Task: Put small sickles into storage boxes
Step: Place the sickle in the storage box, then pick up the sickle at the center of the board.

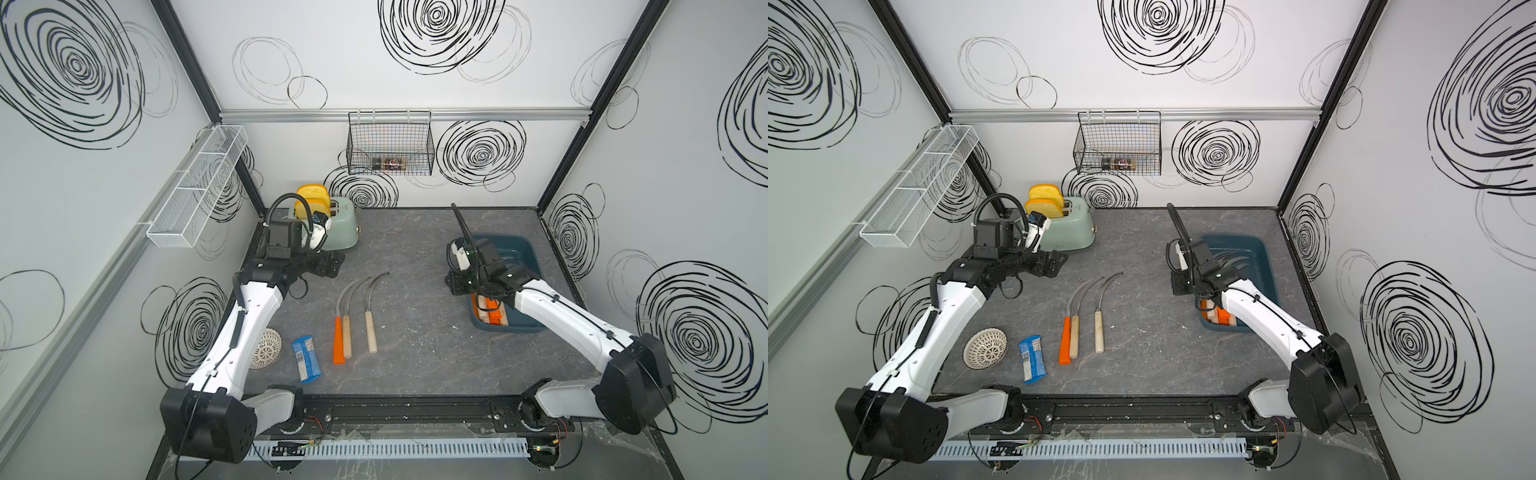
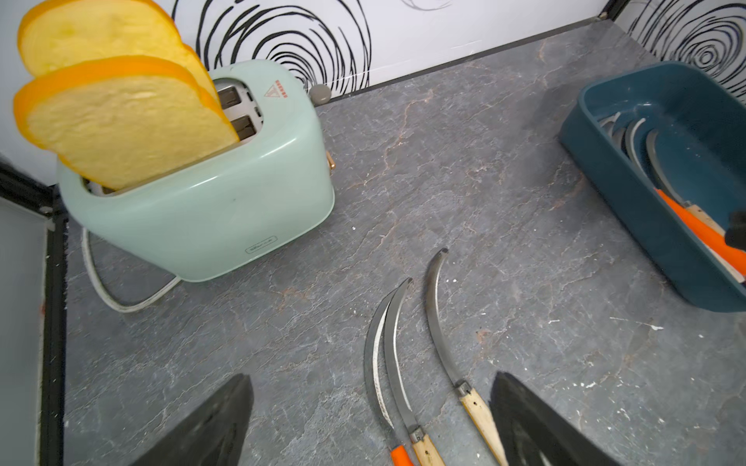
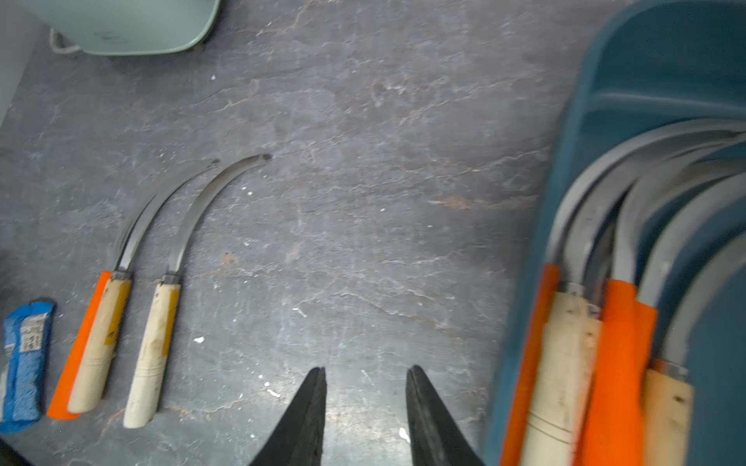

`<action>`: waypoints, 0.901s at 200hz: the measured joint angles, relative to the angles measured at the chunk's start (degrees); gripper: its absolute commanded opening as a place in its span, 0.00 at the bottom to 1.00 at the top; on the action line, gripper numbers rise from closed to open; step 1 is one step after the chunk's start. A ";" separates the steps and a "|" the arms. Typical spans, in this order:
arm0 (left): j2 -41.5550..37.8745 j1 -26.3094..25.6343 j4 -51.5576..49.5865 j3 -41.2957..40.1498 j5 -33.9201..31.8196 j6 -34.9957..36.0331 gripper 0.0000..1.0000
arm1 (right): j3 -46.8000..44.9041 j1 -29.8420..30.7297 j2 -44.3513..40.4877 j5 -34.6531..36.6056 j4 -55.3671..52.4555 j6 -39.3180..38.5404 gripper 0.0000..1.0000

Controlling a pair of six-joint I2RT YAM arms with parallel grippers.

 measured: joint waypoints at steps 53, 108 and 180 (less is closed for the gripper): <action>-3.41 4.92 -0.83 -0.96 -0.55 0.00 0.96 | 2.34 10.40 6.01 -0.17 1.51 3.91 0.39; -5.75 6.80 -3.69 -1.22 -0.50 0.79 0.96 | 6.91 19.78 13.00 -0.48 2.34 7.96 0.41; -8.04 11.08 -4.94 -3.23 0.09 2.27 0.96 | 15.69 25.35 26.21 -1.25 3.15 9.22 0.48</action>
